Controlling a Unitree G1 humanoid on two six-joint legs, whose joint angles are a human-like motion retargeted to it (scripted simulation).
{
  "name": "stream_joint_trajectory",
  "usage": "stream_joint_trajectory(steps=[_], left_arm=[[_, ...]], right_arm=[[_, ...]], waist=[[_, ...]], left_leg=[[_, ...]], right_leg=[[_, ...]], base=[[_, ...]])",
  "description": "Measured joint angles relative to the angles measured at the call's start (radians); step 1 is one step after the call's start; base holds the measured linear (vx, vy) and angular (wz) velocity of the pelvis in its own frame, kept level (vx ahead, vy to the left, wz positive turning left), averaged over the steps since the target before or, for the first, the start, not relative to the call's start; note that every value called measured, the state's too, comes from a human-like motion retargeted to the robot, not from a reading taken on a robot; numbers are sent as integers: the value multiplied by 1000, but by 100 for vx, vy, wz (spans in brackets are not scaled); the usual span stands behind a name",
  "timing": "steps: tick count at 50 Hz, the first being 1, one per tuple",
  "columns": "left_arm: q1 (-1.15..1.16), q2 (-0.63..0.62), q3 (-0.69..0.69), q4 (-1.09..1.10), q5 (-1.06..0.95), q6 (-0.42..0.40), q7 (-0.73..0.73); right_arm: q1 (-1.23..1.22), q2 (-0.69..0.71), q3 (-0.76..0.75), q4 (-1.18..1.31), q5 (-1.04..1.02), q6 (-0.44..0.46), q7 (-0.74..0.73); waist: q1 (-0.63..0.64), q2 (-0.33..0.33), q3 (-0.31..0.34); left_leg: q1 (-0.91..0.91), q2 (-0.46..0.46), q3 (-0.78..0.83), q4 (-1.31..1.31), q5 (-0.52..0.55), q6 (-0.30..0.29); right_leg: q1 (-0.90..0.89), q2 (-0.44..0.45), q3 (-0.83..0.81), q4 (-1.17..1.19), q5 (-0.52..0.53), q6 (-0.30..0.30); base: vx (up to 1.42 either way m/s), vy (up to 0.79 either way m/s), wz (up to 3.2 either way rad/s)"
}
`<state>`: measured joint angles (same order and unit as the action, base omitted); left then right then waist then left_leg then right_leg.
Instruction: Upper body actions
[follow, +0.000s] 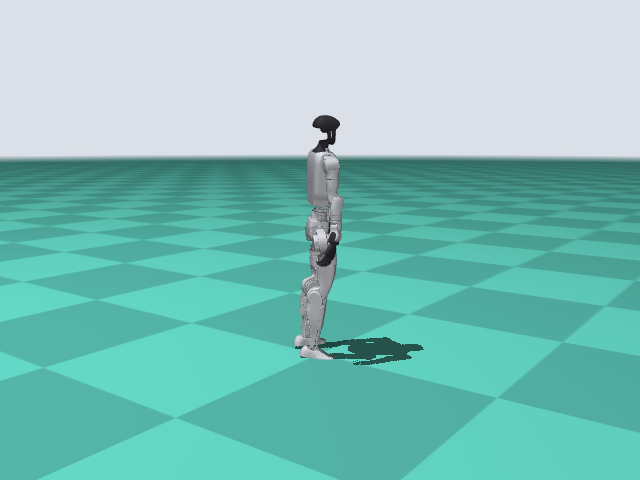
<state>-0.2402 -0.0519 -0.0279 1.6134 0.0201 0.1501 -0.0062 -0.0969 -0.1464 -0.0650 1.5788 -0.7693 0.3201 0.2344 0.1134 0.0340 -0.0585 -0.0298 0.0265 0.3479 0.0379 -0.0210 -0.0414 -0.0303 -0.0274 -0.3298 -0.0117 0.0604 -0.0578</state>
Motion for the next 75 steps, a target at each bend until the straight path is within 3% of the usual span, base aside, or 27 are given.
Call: stream_joint_trajectory(steps=[3,7,11,15,20,23,25,30,32,34,38,43,48,52,57,61,67,75], left_arm=[[175,38,138,87,-38,87,13],[437,75,220,87,-84,227,-58],[603,108,260,87,39,207,-125],[647,132,266,87,120,190,-85],[536,125,265,87,6,152,1],[406,93,274,87,-88,99,29],[317,59,275,62,-143,63,46],[143,-31,198,-114,-234,-12,61],[89,-48,146,-183,-231,-33,56],[55,-52,91,-253,-206,-44,43],[36,-21,-3,-354,-137,-55,-7],[67,17,-23,-331,-82,-37,-10],[88,33,18,-139,-56,21,-23],[115,37,83,54,-58,73,-21],[240,41,113,87,-81,124,-7],[302,42,146,87,-71,116,18],[302,45,171,87,-84,95,26],[194,44,166,64,-112,69,6]], right_arm=[[-127,76,93,-157,-34,-73,94],[-251,169,213,-346,51,-154,172],[-302,207,310,-524,164,-240,210],[-285,185,357,-664,181,-368,202],[-196,124,339,-656,72,-449,82],[-141,99,280,-487,-40,-413,13],[-123,80,232,-306,-119,-341,-16],[-86,0,95,121,-180,53,0],[-2,-34,31,121,-124,136,14],[73,-59,-67,121,-74,116,-13],[194,-90,-246,86,-7,-17,-45],[241,-120,-329,64,116,-39,-145],[205,-119,-318,82,234,-5,-220],[179,-67,-302,17,199,-7,-122],[156,4,-227,-118,106,-52,-75],[136,26,-136,-207,-2,-96,-119],[104,5,-63,-281,-148,-158,-18],[70,-1,-99,-259,-57,-133,40]], waist=[[-2,11,9],[-22,19,17],[-36,20,18],[-36,13,18],[-28,-3,14],[-23,-10,4],[-21,-14,1],[-6,-23,8],[3,-28,11],[5,-32,7],[-17,-31,-11],[-67,-7,-29],[-99,15,-26],[-114,25,-24],[-108,31,-14],[-97,35,-14],[-73,32,-11],[-59,34,3]], left_leg=[[24,10,48,-8,-8,-5],[45,22,91,-16,-15,-12],[45,30,102,-19,-17,-15],[35,27,85,-18,-14,-14],[15,15,40,-9,-7,-9],[4,6,9,-5,-3,-3],[-2,0,-12,-1,0,0],[-10,-12,-52,8,4,6],[-16,-16,-62,11,4,7],[-25,-18,-71,14,5,7],[-39,-21,-73,15,4,5],[-37,-13,-43,10,-3,3],[-26,-6,-10,4,-10,3],[-20,-6,1,1,-13,4],[-8,-7,15,-4,-16,4],[-5,-7,22,-7,-18,4],[-9,-13,12,-9,-12,5],[-10,7,-1,-8,-5,-5]], right_leg=[[-14,13,48,6,12,-5],[-27,29,89,12,21,-10],[-37,35,101,16,23,-8],[-35,32,85,13,20,-7],[-17,19,41,4,10,-6],[-3,11,10,-2,3,-3],[9,6,-11,-5,-3,0],[35,-3,-51,-12,-14,5],[39,-7,-61,-14,-17,8],[39,-11,-69,-16,-20,11],[31,-14,-71,-20,-22,14],[9,-9,-39,-17,-15,14],[-5,-2,-5,-13,-7,13],[-10,1,5,-10,-7,12],[-13,1,19,-6,-5,11],[-19,0,27,-3,-2,11],[-20,-7,17,-1,0,12],[-19,6,5,12,-4,1]], base=[[7,-1,-80],[5,0,-55],[1,1,-12],[-1,-1,14],[-3,-2,46],[-3,-1,54],[-4,0,53],[-2,2,40],[0,3,28],[2,1,23],[9,-1,4],[6,4,-31],[-1,4,-35],[0,1,-5],[0,0,0],[0,1,-1],[0,0,0],[-1,-6,2]])
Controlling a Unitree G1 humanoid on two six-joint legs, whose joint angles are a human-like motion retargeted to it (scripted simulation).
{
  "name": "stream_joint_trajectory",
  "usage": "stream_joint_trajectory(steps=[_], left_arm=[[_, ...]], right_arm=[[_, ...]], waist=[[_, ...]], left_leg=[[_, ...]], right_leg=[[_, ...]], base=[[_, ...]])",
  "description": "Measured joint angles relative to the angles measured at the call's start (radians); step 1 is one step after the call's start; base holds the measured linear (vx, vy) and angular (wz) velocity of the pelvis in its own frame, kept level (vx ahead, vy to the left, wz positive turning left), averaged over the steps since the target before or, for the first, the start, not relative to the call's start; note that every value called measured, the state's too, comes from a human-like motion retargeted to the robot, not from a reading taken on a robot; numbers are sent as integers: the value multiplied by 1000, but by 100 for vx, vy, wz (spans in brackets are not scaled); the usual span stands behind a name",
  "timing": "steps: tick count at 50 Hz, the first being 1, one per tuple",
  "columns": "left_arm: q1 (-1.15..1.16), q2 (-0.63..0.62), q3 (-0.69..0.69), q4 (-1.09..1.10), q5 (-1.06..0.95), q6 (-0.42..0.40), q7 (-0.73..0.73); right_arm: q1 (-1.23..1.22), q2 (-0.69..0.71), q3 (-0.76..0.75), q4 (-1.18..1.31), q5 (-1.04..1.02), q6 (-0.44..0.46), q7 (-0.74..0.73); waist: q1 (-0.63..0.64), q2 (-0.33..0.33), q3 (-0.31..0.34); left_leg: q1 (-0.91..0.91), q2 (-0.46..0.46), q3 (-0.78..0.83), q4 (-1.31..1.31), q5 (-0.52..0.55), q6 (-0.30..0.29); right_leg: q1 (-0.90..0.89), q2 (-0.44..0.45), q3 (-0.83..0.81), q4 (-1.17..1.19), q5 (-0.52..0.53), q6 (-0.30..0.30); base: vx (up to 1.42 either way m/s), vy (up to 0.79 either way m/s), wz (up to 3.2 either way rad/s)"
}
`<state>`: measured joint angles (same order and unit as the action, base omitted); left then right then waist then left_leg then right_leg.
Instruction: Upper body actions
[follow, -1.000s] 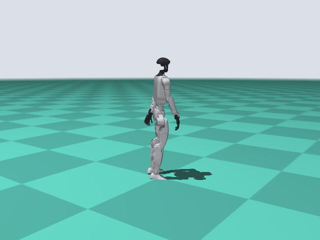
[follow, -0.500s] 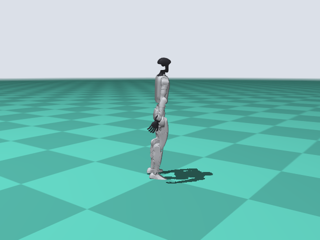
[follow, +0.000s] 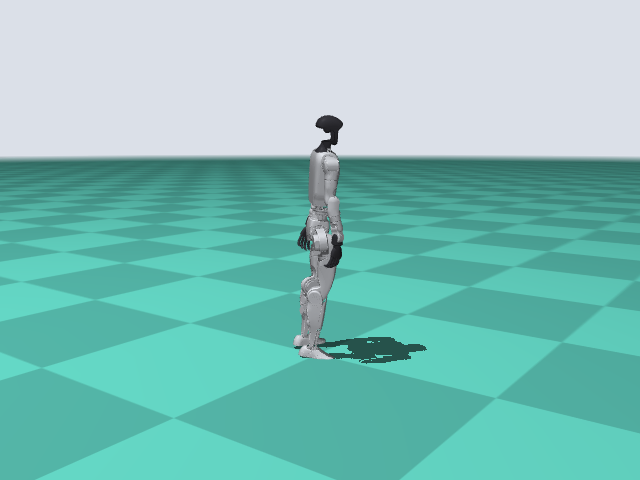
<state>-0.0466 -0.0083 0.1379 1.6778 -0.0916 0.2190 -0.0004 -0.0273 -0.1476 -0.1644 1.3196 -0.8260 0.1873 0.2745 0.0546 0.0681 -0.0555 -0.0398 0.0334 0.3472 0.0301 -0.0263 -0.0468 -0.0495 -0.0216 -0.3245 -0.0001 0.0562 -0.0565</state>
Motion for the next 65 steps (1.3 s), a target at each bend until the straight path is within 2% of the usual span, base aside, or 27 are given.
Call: stream_joint_trajectory(steps=[7,13,17,20,22,23,28,35,40,44,48,54,65], left_arm=[[-54,26,-41,-82,-18,-9,8],[-64,40,-45,-117,-22,-18,51],[-54,45,-37,-136,-14,-28,62],[-45,47,-41,-143,-6,-38,85],[-40,45,-47,-139,-1,-43,104],[-37,44,-49,-137,0,-44,113],[-1,32,-34,-134,6,-55,125],[36,23,-23,-105,8,-47,93],[64,13,0,-73,10,-44,72],[90,9,10,-55,20,-40,62],[107,8,19,-39,30,-35,51],[114,4,23,-43,29,-32,62],[50,13,-18,-137,27,-36,88]], right_arm=[[28,17,-38,34,88,3,-50],[60,-7,-54,108,6,47,-88],[64,-36,-73,164,-38,76,-90],[71,-57,-103,188,-20,83,-99],[76,-71,-129,201,10,82,-115],[77,-78,-140,209,27,82,-123],[62,-108,-165,253,122,109,-161],[45,-90,-149,232,173,111,-156],[35,-50,-97,157,115,91,-110],[25,-18,-52,85,62,65,-66],[21,7,-17,20,19,37,-34],[23,12,-16,-4,-6,13,-28],[51,-52,-143,169,74,78,-97]], waist=[[-28,-12,1],[-46,-27,-8],[-54,-41,7],[-49,-70,29],[-24,-96,52],[-15,-98,64],[26,-62,110],[134,-49,223],[201,-58,259],[233,-63,280],[230,-60,266],[179,-44,198],[21,-19,68]], left_leg=[[9,32,-18,2,7,-24],[8,66,-16,28,10,-52],[-2,93,10,98,28,-64],[-44,117,37,234,43,-45],[-85,121,42,348,21,12],[-109,117,27,383,16,13],[-252,74,-93,321,14,-55],[-467,82,-78,132,-32,-43],[-630,124,-65,137,-42,-28],[-657,139,-47,127,-44,-24],[-624,131,-59,128,-41,-25],[-500,100,-98,161,-23,-26],[-250,63,-148,258,21,-5]], right_leg=[[16,34,-19,-2,-16,-23],[27,67,-20,-10,-23,-50],[37,77,-9,-13,-21,-67],[44,52,5,-14,-14,-75],[51,23,29,-13,-7,-78],[56,20,35,-13,-3,-81],[71,56,65,-13,8,-101],[135,61,115,-16,20,-126],[141,43,148,-14,29,-144],[149,34,169,-4,26,-154],[146,37,169,-3,25,-150],[119,47,134,-8,20,-122],[75,38,-32,-27,-18,-87]], base=[[8,-21,10],[15,-24,0],[13,-23,-14],[7,-16,-19],[4,-11,-42],[2,-9,-45],[1,-4,-41],[-3,-5,-47],[-3,-4,-41],[0,-3,-32],[0,0,0],[4,4,40],[0,9,85]])
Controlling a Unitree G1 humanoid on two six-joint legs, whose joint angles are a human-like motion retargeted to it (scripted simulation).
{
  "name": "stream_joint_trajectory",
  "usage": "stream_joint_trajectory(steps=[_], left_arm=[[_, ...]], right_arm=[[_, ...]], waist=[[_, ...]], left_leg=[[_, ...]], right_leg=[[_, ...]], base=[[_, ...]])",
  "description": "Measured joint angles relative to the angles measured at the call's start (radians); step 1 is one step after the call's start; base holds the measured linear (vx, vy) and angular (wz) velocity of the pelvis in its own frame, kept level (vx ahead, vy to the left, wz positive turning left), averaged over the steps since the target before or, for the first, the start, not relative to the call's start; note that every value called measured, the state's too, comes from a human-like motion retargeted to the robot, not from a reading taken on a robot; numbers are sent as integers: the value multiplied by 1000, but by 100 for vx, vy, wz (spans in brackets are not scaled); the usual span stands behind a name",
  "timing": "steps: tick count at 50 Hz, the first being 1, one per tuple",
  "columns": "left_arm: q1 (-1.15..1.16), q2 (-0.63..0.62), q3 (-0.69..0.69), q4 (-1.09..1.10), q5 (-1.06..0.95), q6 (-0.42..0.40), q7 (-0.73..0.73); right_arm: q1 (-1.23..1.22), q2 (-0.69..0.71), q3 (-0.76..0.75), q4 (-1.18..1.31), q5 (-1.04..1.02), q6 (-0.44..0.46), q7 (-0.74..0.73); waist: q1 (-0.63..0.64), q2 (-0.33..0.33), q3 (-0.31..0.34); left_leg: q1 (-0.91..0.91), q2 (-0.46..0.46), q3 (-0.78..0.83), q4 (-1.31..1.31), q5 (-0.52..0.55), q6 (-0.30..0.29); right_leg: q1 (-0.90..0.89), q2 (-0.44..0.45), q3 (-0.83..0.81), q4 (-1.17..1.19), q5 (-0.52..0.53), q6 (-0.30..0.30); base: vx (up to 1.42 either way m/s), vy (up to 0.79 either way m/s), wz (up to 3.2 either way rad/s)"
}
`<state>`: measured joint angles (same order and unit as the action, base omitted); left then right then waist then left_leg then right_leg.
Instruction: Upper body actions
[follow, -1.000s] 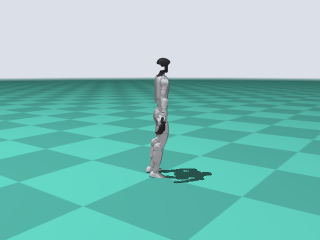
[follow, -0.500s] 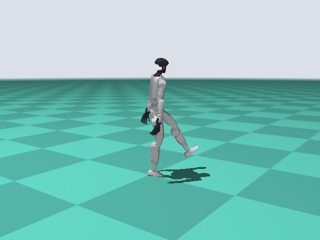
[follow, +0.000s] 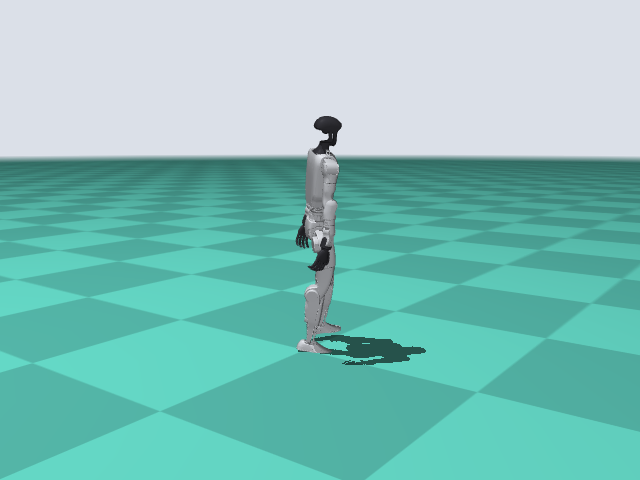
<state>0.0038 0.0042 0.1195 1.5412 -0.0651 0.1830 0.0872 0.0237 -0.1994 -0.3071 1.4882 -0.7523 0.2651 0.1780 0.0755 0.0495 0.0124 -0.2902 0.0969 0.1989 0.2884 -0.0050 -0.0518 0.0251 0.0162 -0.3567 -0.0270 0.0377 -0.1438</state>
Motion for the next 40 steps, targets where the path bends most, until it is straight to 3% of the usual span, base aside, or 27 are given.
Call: stream_joint_trajectory(steps=[3,5,7,9,12,18,31,40], left_arm=[[-20,6,-22,-41,-5,-10,3],[-29,11,-37,-65,-3,-18,10],[-30,15,-46,-80,1,-27,18],[-26,19,-49,-80,8,-33,20],[-24,21,-52,-61,19,-28,10],[-36,31,-56,-29,30,-20,-3],[37,33,10,43,31,-20,-29],[38,54,53,66,17,-9,-40]], right_arm=[[10,-20,-26,48,36,17,-21],[12,-32,-33,71,47,20,-31],[11,-40,-29,81,42,25,-37],[11,-39,-18,79,30,31,-42],[8,-27,-10,62,17,28,-51],[-8,19,18,18,47,-6,-13],[-39,68,145,-39,-71,-61,27],[-48,61,138,-60,-70,-83,8]], waist=[[-11,5,-9],[-13,21,-10],[-30,43,-16],[-45,48,-27],[-72,52,-40],[-64,15,-15],[12,-57,-34],[24,-68,-15]], left_leg=[[75,0,-12,-39,13,-1],[126,1,-43,-84,56,-34],[167,11,-62,-127,71,-108],[189,18,-14,-167,49,-116],[206,16,76,-222,47,-90],[176,-13,15,-162,10,-70],[245,-90,103,-186,-52,12],[280,-132,107,-172,-90,58]], right_leg=[[-5,-2,-24,3,-8,8],[-6,11,-30,5,-12,10],[-9,32,-41,5,-16,14],[-14,35,-38,7,-18,20],[-21,33,-44,5,-18,29],[-20,-7,-29,-1,-1,50],[-12,-92,59,21,10,121],[-18,-138,71,137,19,146]], base=[[-4,15,43],[-4,13,17],[-3,17,13],[-1,17,-4],[-5,17,11],[-11,18,-11],[-9,21,-31],[-12,21,-10]])
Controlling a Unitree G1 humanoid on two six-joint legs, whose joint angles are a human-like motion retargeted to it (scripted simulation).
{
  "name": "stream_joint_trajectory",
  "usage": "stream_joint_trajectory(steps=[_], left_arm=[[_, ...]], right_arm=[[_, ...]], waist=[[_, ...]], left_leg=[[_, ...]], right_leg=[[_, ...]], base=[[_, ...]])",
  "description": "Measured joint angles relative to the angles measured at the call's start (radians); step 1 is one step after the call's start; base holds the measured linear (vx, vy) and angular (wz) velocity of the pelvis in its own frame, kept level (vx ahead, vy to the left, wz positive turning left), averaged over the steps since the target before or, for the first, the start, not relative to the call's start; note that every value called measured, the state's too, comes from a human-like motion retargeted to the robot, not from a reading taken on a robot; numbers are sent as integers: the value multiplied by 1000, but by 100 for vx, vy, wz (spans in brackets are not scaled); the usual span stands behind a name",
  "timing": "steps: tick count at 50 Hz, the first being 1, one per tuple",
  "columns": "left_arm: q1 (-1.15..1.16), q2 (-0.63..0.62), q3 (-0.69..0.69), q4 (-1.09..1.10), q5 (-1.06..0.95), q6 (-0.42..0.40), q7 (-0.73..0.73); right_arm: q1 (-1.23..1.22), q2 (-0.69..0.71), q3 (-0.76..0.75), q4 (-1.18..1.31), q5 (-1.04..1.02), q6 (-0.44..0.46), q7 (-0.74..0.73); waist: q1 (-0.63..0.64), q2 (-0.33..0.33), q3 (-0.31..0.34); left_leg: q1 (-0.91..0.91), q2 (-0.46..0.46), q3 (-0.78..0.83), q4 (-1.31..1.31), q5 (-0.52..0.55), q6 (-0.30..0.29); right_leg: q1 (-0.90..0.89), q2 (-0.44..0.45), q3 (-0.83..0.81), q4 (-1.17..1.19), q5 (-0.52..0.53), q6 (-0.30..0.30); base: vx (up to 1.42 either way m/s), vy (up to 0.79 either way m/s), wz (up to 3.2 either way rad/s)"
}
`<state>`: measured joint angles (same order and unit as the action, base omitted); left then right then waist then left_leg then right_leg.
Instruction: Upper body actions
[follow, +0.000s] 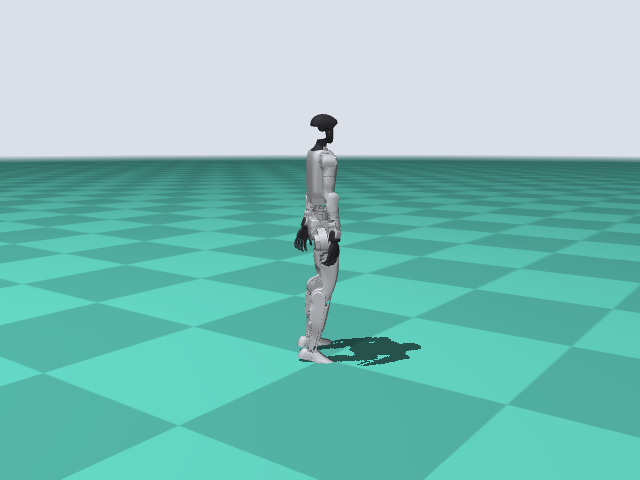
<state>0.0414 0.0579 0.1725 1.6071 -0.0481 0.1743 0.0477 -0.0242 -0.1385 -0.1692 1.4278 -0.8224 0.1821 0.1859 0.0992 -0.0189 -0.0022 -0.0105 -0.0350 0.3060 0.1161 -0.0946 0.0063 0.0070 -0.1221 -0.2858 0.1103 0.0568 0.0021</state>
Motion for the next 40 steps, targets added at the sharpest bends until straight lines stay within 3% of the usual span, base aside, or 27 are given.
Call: stream_joint_trajectory(steps=[5,10,15,22,30,40], left_arm=[[-16,21,-14,6,-45,-38,16],[-59,43,-48,21,-52,-39,45],[-99,33,-97,-19,-87,-44,30],[-185,12,-163,-59,-78,-33,18],[-182,-14,-191,-84,-51,-48,11],[-117,-2,-106,53,-21,-15,8]], right_arm=[[-6,6,-12,-23,49,-20,-29],[15,5,-40,-20,71,-39,-73],[46,-11,-75,9,96,-34,-97],[78,-20,-156,78,220,-25,-90],[107,-26,-183,132,241,-3,-105],[94,-12,-149,58,208,-21,-96]], waist=[[-24,64,15],[-103,43,63],[-178,30,139],[-245,65,243],[-267,87,248],[-205,40,199]], left_leg=[[-8,87,-9,29,-14,5],[26,58,-53,26,-11,30],[82,39,-97,25,-10,60],[108,76,-151,47,-3,85],[103,89,-172,56,-5,92],[113,41,-103,45,-25,83]], right_leg=[[-159,34,61,314,13,-129],[-248,48,114,208,53,-52],[-364,25,95,26,27,-7],[-540,0,134,-21,-3,-15],[-576,-8,163,-29,-7,-25],[-328,22,181,11,55,-14]], base=[[-16,11,-9],[-12,3,53],[-6,4,54],[-10,5,46],[-1,2,15],[4,-2,-35]])
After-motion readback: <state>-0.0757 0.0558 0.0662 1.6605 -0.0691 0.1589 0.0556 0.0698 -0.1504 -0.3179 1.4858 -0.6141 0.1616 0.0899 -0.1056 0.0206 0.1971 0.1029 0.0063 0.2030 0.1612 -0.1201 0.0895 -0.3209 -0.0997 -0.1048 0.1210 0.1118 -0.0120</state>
